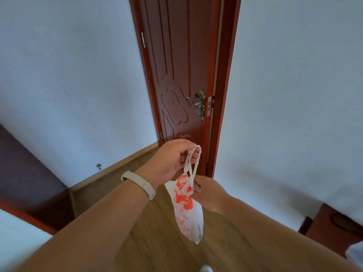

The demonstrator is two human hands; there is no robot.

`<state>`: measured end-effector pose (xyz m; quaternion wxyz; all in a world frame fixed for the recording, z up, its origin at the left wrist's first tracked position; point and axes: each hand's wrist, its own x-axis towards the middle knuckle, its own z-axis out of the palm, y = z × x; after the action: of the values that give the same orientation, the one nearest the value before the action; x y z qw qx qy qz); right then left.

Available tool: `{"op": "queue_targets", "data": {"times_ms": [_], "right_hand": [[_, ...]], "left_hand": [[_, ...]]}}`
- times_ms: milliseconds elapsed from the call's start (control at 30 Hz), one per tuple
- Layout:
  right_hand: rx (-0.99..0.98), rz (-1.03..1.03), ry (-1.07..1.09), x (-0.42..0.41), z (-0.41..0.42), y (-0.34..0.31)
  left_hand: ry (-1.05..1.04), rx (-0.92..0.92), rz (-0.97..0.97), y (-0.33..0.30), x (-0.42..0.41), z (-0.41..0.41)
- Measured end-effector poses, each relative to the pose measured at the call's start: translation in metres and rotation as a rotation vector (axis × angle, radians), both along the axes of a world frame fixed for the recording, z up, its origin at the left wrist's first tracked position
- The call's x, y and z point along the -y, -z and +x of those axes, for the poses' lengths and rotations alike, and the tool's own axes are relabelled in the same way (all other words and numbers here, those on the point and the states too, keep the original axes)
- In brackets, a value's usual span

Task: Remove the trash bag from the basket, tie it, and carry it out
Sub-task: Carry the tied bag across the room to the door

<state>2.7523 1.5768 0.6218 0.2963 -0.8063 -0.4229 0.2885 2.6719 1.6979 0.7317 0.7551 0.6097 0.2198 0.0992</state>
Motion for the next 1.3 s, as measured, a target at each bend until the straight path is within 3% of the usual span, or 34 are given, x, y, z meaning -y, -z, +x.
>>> {"op": "queue_targets", "data": {"times_ms": [233, 700, 1033, 1300], "right_hand": [[-0.037, -0.036, 0.003, -0.045, 0.086, 0.019], [0.029, -0.021, 0.139, -0.092, 0.206, 0.023], [-0.003, -0.245, 0.357, -0.121, 0.244, 0.067], [-0.085, -0.285, 0.536, -0.140, 0.268, 0.121]], "left_hand": [[0.081, -0.140, 0.047, 0.012, -0.045, 0.091], [0.181, -0.124, 0.006, 0.013, -0.096, 0.221], [0.409, -0.228, -0.143, 0.073, -0.143, 0.293], [0.640, -0.321, -0.174, 0.135, -0.177, 0.352]]}}
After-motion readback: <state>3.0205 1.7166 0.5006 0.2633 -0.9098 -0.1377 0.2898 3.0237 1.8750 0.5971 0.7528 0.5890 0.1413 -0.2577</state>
